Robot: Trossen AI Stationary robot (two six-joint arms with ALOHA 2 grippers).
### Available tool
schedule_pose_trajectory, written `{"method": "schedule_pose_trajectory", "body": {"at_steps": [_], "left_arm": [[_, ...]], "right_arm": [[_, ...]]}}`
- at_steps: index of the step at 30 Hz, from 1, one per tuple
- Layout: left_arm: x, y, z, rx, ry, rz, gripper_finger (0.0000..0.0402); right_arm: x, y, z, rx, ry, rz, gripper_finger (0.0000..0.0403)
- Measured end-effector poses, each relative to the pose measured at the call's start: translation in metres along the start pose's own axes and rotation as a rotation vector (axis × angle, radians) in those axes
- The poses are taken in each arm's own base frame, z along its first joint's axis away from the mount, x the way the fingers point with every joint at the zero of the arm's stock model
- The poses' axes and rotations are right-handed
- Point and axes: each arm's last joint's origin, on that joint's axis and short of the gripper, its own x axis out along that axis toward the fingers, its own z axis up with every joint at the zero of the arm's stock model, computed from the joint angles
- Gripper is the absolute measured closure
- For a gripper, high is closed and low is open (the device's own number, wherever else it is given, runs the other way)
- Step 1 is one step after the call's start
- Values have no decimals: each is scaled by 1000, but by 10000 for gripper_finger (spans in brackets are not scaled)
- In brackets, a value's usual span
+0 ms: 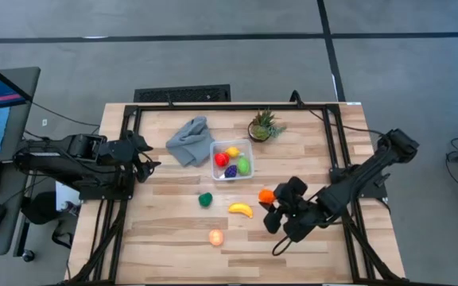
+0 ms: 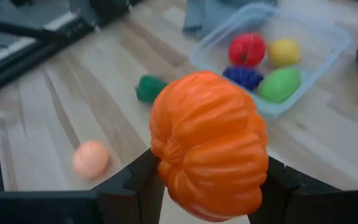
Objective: Pick and placing Produce into tupperware
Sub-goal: Put the orange bell pepper into the transparent bin
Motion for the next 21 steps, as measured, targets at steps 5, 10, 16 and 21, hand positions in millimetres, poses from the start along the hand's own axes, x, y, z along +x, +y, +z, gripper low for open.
{"method": "schedule_pose_trajectory", "body": {"at_steps": [5, 10, 16, 21], "left_arm": [[0, 0, 0, 0, -5, 8, 93], [0, 0, 0, 0, -5, 9, 93], [0, 0, 0, 1, -8, 15, 93], [0, 0, 0, 0, -8, 15, 93]], "right_arm": [[-7, -5, 10, 15, -61, -6, 200], [-13, -9, 19, 18, -115, -15, 195], [-12, -13, 26, -5, -137, -32, 201], [-9, -16, 29, -23, -140, -49, 204]]}}
